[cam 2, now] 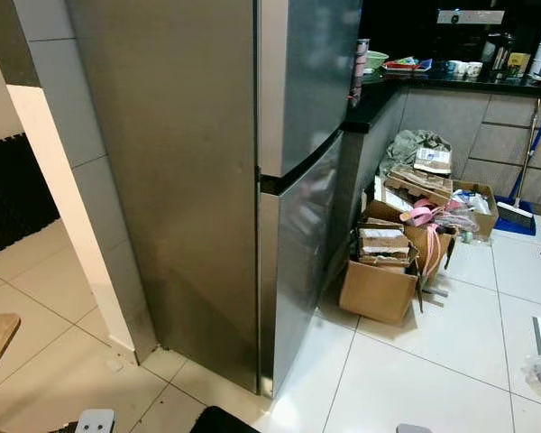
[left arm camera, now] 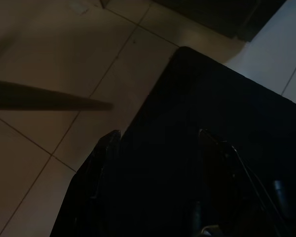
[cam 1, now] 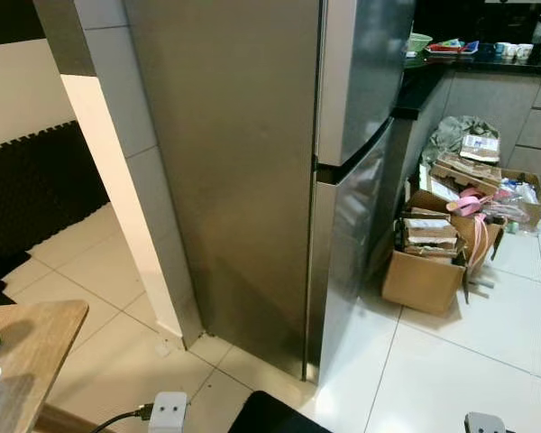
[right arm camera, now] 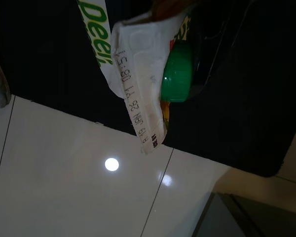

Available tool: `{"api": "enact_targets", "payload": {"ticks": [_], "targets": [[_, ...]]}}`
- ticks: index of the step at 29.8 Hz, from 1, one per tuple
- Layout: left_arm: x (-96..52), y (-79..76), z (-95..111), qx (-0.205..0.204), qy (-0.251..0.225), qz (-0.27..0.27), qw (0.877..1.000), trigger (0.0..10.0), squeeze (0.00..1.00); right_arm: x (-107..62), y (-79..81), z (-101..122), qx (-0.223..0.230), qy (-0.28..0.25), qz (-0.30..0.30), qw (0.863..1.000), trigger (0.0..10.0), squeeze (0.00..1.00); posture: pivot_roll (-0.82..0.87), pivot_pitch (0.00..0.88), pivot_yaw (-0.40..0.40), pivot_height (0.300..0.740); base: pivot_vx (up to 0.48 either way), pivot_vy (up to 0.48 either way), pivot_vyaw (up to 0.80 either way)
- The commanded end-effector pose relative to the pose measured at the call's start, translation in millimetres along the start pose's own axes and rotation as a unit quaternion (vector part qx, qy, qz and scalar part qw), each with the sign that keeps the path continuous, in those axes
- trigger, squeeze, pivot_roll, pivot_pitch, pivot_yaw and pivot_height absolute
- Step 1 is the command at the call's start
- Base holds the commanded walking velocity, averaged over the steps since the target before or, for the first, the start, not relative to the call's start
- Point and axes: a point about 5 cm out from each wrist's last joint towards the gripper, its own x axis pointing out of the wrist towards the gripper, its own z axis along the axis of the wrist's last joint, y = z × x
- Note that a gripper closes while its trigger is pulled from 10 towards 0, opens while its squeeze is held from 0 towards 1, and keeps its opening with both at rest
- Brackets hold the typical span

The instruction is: Restocking fridge

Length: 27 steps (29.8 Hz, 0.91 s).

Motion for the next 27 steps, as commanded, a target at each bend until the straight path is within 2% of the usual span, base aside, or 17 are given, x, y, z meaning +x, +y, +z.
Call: {"api": "enact_targets", "payload": {"ticks": [1, 9, 13, 16, 20, 27], "targets": [[-1.5, -2.2, -7.0, -0.011, 0.013, 0.000, 1.000, 10.0, 0.00, -1.0, -1.2, -3.1, 0.008, 0.002, -0.007, 1.000, 10.0, 0.00, -0.11, 0.076, -0.008, 0.740, 0.000, 0.000, 0.00], [-0.2, -4.0, -4.1, 0.014, 0.015, -0.018, 1.000, 10.0, 0.00, -2.7, -0.8, -9.3, 0.003, 0.012, -0.008, 1.000, 10.0, 0.00, -0.10, 0.082, -0.013, 0.740, 0.000, 0.000, 0.00], [0.3, -3.6, -1.4, -0.009, 0.008, -0.011, 1.000, 10.0, 0.00, -3.8, -0.8, -11.6, -0.003, 0.011, -0.011, 1.000, 10.0, 0.00, -0.10, 0.093, 0.008, 0.740, 0.000, 0.000, 0.00], [1.1, -4.3, 0.5, 0.013, 0.009, -0.015, 1.000, 10.0, 0.00, -3.9, 1.0, -12.2, 0.001, 0.009, -0.007, 1.000, 10.0, 0.00, -0.10, 0.094, -0.009, 0.740, 0.000, 0.000, 0.00], [0.4, -2.4, -0.4, -0.011, 0.004, 0.001, 1.000, 10.0, 0.00, -4.0, 2.4, -13.2, -0.008, 0.012, -0.003, 1.000, 10.0, 0.00, -0.11, 0.093, 0.003, 0.740, 0.000, 0.000, 0.00], [0.0, -0.6, -2.9, 0.008, 0.014, -0.004, 1.000, 10.0, 0.00, -3.4, 0.9, -11.0, -0.006, 0.009, -0.008, 1.000, 10.0, 0.00, -0.10, 0.092, -0.011, 0.740, 0.000, 0.000, 0.00]]}}
